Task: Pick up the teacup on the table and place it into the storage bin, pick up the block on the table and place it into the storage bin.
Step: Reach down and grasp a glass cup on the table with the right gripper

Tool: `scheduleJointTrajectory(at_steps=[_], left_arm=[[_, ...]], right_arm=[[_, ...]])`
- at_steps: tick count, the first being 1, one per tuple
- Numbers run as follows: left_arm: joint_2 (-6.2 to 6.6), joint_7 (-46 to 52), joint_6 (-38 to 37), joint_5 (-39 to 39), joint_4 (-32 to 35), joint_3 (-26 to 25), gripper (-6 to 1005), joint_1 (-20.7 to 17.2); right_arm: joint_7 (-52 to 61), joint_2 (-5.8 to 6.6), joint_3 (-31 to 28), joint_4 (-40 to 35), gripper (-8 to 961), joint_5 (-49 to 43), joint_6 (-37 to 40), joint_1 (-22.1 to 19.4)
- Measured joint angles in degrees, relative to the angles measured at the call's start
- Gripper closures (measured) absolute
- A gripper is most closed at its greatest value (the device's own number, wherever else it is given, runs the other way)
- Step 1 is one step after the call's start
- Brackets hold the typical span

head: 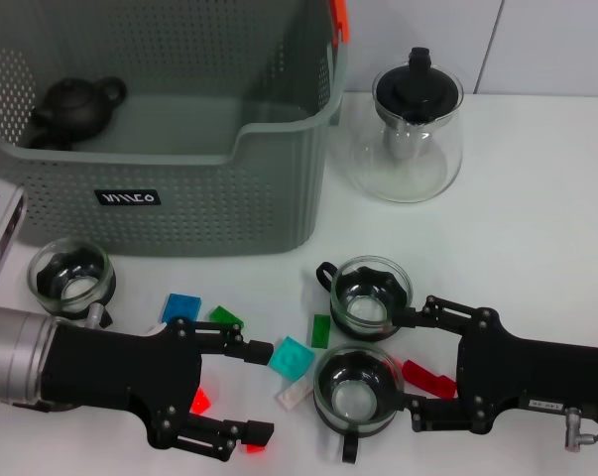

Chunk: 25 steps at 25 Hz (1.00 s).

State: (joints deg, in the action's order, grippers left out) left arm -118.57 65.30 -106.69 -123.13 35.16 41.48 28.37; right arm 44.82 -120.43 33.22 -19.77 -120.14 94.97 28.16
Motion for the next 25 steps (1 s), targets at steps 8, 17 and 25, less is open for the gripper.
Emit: scheduleJointTrajectory(at_steps=[8,17,25], left_arm=[[0.0,0.0,0.0,0.2,0.0,0.0,193,-0.4],[0.14,0.0,-0.6,0.3,0.0,-0.2,194,-0.7],[1.27,-0.2,-2.8,-0.1,2.8,-10.4,194,-6.4]], right_arm=[[0.3,0.11,-0.4,0.1,39,0.0,0.1,-0.4],[0.4,0.14,-0.5,0.7,41,0.2,1.5,-0.9],[9.7,0.32,-0.6,-6.4,42,-0.4,10.3,-2.5]])
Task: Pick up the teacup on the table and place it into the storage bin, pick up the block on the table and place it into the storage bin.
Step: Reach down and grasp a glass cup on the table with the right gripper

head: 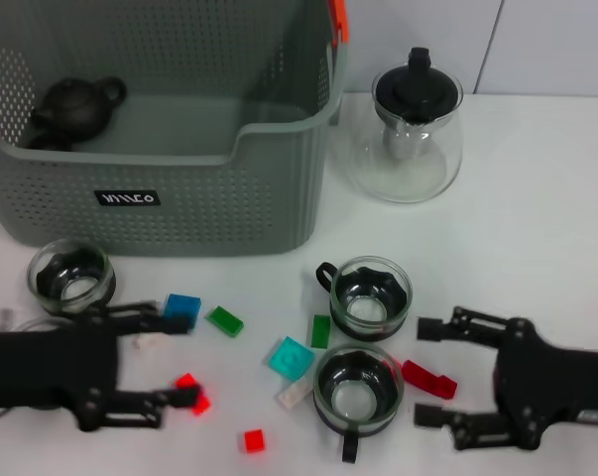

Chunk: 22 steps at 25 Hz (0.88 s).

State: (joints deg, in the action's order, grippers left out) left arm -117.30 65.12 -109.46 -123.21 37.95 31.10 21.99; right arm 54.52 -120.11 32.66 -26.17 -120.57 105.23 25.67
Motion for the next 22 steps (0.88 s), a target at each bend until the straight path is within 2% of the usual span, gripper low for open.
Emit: scheduleJointTrajectory(at_steps=[6,9,12,15,18,22], left_arm=[[0.66,0.0,1.0,-2.8,3.4,-11.3,195,-4.6],[0.77,0.2,2.0,-7.2,4.1,-15.7,195,-5.6],[0.71,0.1,2.1,-9.2,4.5,-17.7,200,-6.5],[0.42,-0.5,1.8,-9.6,4.6,-18.6,206,-7.4],[0.28,-0.8,0.7,-9.7,4.6,-18.7,206,-7.7],[0.22,-0.8,-1.5,-9.7,4.6,-18.8,206,-7.7]], right_arm=[[23.1,-0.04,4.2,-17.0,43,-5.8,0.9,2.8],[35.0,-0.01,10.4,-26.9,44,-8.3,2.8,5.6],[45.9,0.03,19.1,-34.9,44,-11.1,3.3,9.2],[54.6,-0.06,28.6,-39.0,45,-14.4,3.3,14.1],[60.2,-0.28,37.0,-39.4,45,-16.6,2.7,19.6],[64.3,-0.55,46.4,-39.3,46,-17.0,0.2,24.3]])
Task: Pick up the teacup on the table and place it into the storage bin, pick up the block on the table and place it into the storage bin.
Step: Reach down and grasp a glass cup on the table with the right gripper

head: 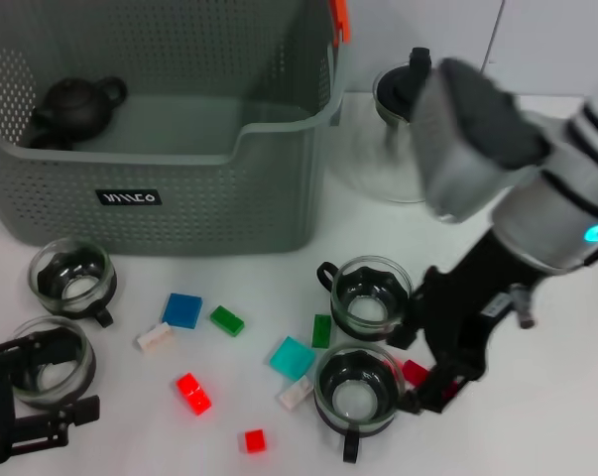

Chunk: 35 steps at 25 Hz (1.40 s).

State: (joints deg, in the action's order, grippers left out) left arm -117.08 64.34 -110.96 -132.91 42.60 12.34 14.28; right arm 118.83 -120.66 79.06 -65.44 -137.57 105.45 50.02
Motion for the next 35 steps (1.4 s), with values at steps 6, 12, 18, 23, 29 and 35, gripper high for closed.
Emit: scheduleJointTrajectory(at_steps=[6,12,18,23,29,35], left_arm=[[0.05,0.0,-2.7,0.7,0.1,-0.7,206,0.3],[0.16,0.0,-2.6,0.9,-0.1,-1.5,206,0.8],[0.18,0.0,-2.4,1.2,-0.2,-1.5,206,0.7],[0.11,0.0,-2.2,1.2,-0.3,-1.7,206,0.7],[0.09,0.0,-2.2,1.3,-0.3,-2.3,206,0.5],[-0.02,0.0,-2.2,1.3,-0.3,-2.3,205,0.5]], right_arm=[[4.3,-0.17,10.7,-0.7,209,0.3,-5.3,1.9],[6.0,-0.31,19.8,-0.9,280,1.6,-7.4,2.0],[7.4,-0.34,25.3,-0.8,279,2.0,-12.0,0.9],[7.8,-0.35,29.3,-0.4,280,1.6,-16.1,-0.2],[8.0,-0.24,31.9,-0.4,310,1.3,-18.4,-1.3],[8.0,-0.25,34.3,-0.5,370,0.1,-18.8,-2.0]])
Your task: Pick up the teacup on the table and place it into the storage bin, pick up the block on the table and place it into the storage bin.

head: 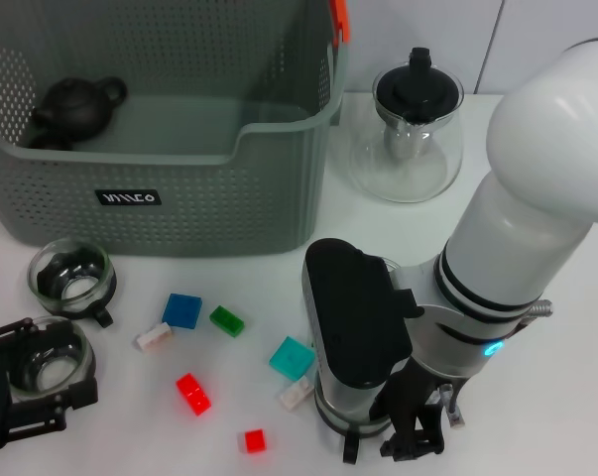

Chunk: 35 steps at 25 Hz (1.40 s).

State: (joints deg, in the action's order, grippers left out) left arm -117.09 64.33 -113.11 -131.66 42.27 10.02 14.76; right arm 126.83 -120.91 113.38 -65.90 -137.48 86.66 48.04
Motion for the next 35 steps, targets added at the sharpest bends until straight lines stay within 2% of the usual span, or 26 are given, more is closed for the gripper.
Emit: scheduleJointTrajectory(at_steps=[2,4,10,13,15,16,17,21,24,27,30,32,35], left_arm=[[0.0,0.0,0.0,0.0,0.0,0.0,205,0.0],[0.01,0.0,0.0,0.0,-0.1,0.0,205,0.0],[0.02,0.0,0.0,0.0,-0.1,0.0,205,-0.1],[0.03,0.0,-0.1,0.0,-0.1,0.0,205,-0.1],[0.07,0.0,-0.2,0.0,-0.1,0.0,205,0.0],[0.1,0.0,-0.2,0.0,0.0,0.0,205,0.0],[0.11,0.0,-0.3,0.0,0.0,0.0,205,0.0],[0.11,0.0,-0.2,0.0,0.0,-0.1,205,0.0],[0.11,0.0,-0.1,0.0,0.0,-0.4,205,0.1],[0.12,0.0,0.0,0.0,0.0,-0.7,205,0.1],[0.11,0.0,0.0,0.0,-0.1,-0.7,205,0.3],[0.08,0.0,0.0,0.0,-0.3,-0.7,205,0.5],[0.0,0.0,0.0,0.0,-0.8,-0.7,205,0.8]], right_arm=[[0.0,0.0,-0.1,-0.4,390,0.0,-0.1,-0.3],[0.0,0.04,-0.3,-1.0,647,0.0,-0.2,-0.6],[0.8,0.26,-1.4,-3.4,774,0.1,1.3,-1.1],[0.3,0.37,-4.7,-6.6,838,0.5,3.7,-2.1],[-1.0,0.43,-9.0,-9.4,880,2.1,6.6,-3.1],[-3.4,0.51,-14.8,-11.6,885,5.6,10.3,-3.6],[-3.4,0.51,-14.8,-11.6,890,5.6,10.3,-3.6],[-8.9,0.62,-31.5,-13.6,904,16.3,17.4,-4.4],[-12.8,0.64,-41.2,-13.3,903,26.0,19.2,-5.4],[-15.0,0.59,-46.2,-13.3,903,32.9,14.2,-6.8],[-15.2,0.6,-46.0,-12.6,903,36.6,2.4,-6.8],[-14.3,0.62,-44.7,-10.0,903,37.0,-5.7,-4.4],[-10.8,0.64,-43.8,-1.0,903,35.2,-16.9,2.6]])
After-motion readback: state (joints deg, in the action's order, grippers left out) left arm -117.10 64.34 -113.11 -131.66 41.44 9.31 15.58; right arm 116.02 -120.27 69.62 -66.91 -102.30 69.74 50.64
